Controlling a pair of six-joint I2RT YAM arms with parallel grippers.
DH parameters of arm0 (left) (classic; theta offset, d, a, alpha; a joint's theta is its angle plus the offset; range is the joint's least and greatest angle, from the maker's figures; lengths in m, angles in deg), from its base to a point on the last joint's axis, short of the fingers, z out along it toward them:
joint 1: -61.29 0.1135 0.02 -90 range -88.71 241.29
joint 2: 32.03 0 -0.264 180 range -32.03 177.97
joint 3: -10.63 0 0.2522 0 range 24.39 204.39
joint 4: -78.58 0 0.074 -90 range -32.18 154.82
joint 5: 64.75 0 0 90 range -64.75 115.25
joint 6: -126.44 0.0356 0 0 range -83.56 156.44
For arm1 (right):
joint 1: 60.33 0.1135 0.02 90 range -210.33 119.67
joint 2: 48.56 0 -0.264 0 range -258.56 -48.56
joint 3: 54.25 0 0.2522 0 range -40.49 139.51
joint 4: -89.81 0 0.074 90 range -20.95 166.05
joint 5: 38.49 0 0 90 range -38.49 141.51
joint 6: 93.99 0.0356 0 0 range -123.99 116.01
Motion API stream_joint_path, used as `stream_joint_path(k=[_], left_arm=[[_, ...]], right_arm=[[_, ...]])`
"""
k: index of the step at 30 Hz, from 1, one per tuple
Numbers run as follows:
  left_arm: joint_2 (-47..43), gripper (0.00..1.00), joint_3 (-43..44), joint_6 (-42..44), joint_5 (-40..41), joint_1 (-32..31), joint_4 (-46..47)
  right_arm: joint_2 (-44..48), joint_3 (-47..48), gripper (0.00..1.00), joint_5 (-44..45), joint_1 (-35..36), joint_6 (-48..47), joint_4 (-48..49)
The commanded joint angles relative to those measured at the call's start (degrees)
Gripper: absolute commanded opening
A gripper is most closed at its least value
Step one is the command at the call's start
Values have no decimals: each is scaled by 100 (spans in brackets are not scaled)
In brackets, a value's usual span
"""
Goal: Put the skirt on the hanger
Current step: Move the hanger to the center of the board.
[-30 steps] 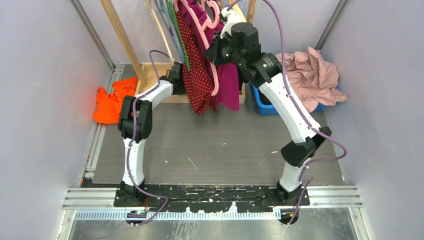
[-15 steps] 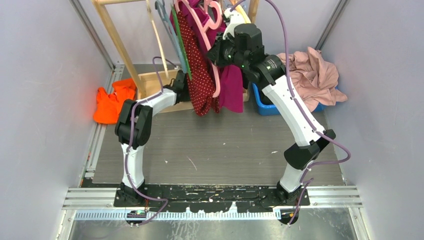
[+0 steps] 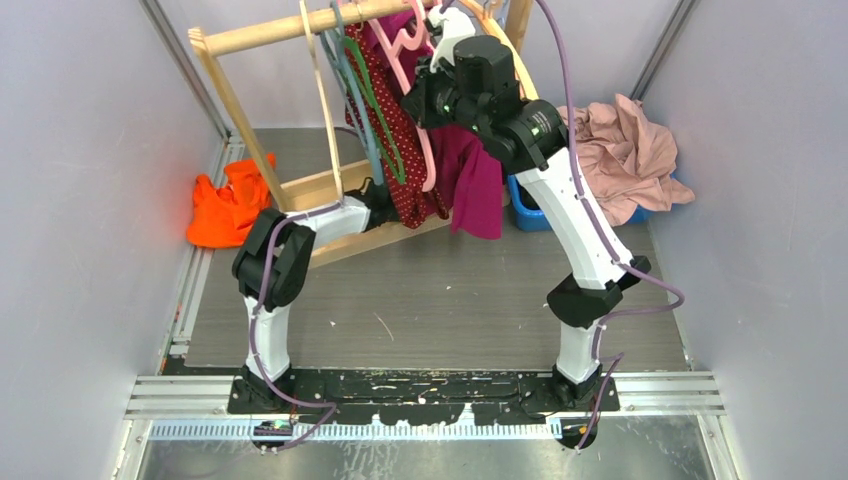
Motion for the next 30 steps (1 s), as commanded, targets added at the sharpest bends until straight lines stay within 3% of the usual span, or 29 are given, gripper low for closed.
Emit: stream_joint_path(k=[1,23,30], left_arm=[[173,60,-651,170,-718,-589,-1582],[-663,63,-986,128,-509,-721,-1892],[-1132,65,-1196,-35,-329,-721,-2264]], right_arm=[[-113,675,1,82,-12,-127,319],[-640,679,3,-167,-18,-56,546],[-76,-47,37,-199,-21,-46,657]])
